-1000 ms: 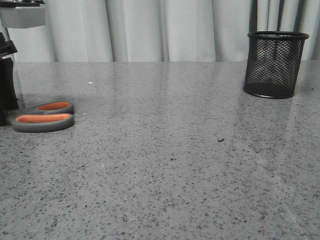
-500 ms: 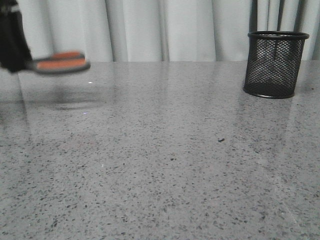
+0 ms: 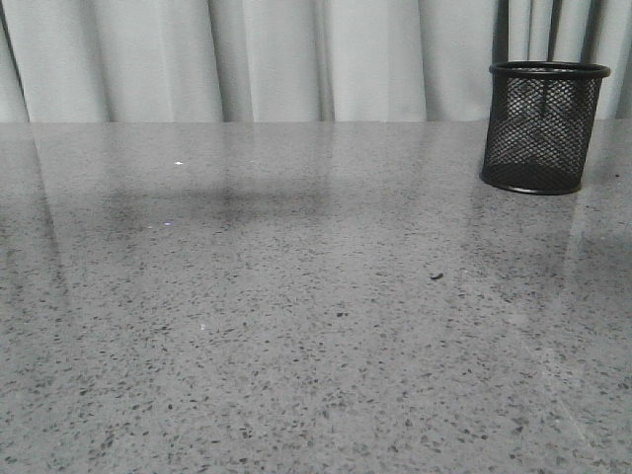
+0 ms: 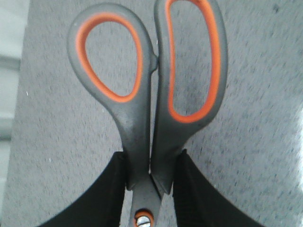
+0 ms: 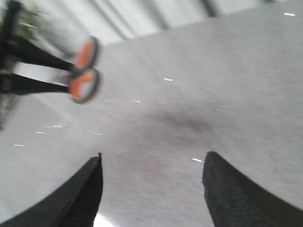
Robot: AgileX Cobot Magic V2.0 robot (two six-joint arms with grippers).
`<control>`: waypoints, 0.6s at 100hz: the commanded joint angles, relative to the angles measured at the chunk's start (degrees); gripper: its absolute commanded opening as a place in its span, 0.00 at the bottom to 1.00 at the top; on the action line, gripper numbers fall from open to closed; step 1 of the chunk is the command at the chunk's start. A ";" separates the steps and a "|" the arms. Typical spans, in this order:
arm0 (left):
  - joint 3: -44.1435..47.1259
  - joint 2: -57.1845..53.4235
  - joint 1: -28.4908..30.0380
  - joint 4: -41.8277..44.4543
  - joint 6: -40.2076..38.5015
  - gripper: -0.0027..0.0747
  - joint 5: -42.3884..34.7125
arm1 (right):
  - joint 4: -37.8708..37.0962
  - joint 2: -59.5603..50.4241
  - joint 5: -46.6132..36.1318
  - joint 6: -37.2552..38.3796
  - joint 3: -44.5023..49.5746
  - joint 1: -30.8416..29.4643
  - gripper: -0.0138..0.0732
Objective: Put scissors into bucket
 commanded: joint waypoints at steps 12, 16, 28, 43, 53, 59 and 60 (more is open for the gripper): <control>-4.58 -2.87 -6.70 -1.58 -3.93 0.02 -0.06 | 20.33 4.58 5.62 -10.27 -2.17 -0.02 0.63; -4.92 -2.87 -7.82 -1.58 -4.07 0.02 -0.18 | 22.83 5.57 6.94 -11.63 -2.27 -0.02 0.63; -5.69 -2.87 -11.59 0.34 -7.00 0.02 -2.14 | 25.10 8.18 9.06 -12.37 -4.08 -0.02 0.63; -6.19 -2.87 -15.37 2.46 -10.31 0.02 -4.59 | 25.34 10.96 10.73 -12.37 -7.20 -0.02 0.63; -6.19 -2.76 -16.91 3.28 -12.41 0.02 -6.53 | 25.34 12.50 12.19 -12.37 -9.03 -0.02 0.63; -6.19 -2.76 -17.69 3.28 -12.90 0.02 -7.65 | 25.48 13.46 13.12 -12.37 -9.65 -0.02 0.63; -6.19 -2.76 -17.79 3.28 -12.90 0.02 -7.65 | 25.50 13.62 13.39 -12.37 -9.88 -0.02 0.63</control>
